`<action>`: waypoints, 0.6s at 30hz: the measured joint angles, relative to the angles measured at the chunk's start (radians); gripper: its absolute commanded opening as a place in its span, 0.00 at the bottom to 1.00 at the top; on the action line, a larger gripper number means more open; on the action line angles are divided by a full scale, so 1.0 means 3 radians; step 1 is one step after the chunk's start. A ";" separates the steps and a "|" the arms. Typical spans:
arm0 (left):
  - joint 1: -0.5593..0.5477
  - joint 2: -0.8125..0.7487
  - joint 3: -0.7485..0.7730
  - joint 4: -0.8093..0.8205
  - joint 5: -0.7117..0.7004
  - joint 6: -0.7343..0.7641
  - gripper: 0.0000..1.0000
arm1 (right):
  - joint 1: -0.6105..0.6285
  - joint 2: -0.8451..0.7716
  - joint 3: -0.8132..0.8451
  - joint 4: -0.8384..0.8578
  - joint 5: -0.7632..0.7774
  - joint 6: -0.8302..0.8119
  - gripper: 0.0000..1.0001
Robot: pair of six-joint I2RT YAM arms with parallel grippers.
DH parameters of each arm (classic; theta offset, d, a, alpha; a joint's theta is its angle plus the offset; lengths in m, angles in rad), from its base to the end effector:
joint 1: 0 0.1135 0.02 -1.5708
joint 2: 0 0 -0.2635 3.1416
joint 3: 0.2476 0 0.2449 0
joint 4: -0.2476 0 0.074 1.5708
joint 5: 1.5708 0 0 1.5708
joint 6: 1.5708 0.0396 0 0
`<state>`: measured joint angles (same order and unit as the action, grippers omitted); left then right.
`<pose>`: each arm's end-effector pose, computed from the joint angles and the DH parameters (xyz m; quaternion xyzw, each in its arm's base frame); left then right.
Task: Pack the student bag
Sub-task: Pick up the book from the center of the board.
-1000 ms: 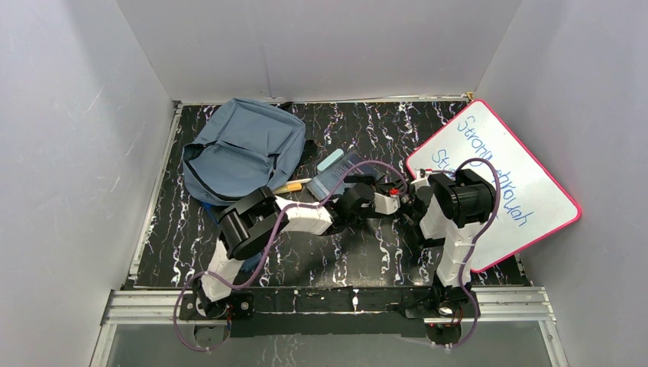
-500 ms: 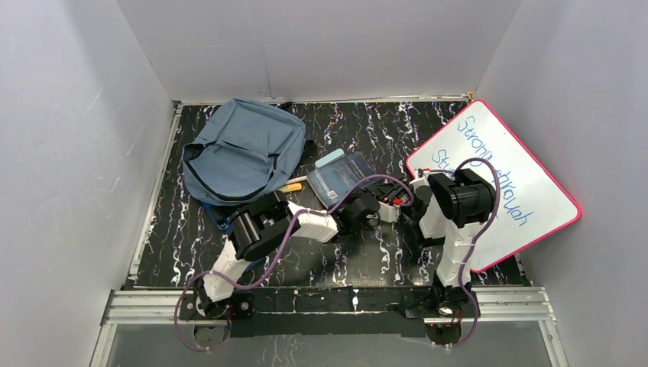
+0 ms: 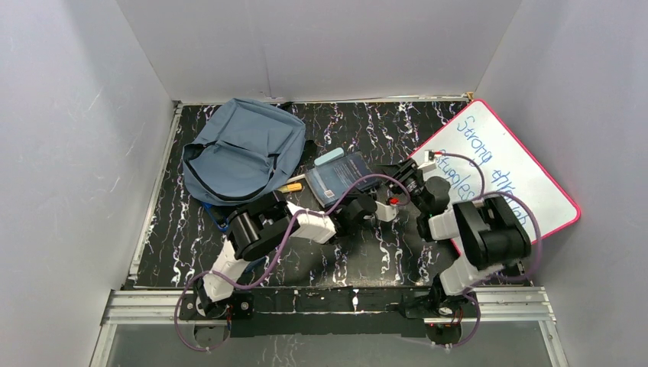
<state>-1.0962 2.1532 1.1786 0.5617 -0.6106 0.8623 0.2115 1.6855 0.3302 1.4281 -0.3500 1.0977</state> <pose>0.2237 -0.3858 0.1281 0.5710 0.5817 0.1890 0.5476 0.2616 0.0701 0.1643 0.1723 0.6604 0.5331 0.4999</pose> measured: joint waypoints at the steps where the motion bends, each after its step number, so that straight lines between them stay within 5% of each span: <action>1: -0.0001 -0.0013 -0.0031 0.0022 -0.0008 -0.0013 0.00 | 0.0000 -0.0224 0.0005 -0.0224 0.0029 -0.0071 0.62; 9: -0.0004 -0.0483 -0.0256 -0.0041 0.0003 -0.0257 0.00 | 0.0000 -0.1625 0.0252 -0.2061 0.0518 -0.0844 0.67; 18: 0.0003 -0.1233 -0.0211 -0.0397 0.0334 -0.0515 0.00 | 0.0000 -0.2331 0.0292 -0.3120 0.0913 -0.1461 0.69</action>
<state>-1.0954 1.7832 1.1152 0.4427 -0.5102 0.7078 0.2115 0.9863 0.4179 0.4919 -0.0761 0.6594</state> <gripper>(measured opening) 0.164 0.687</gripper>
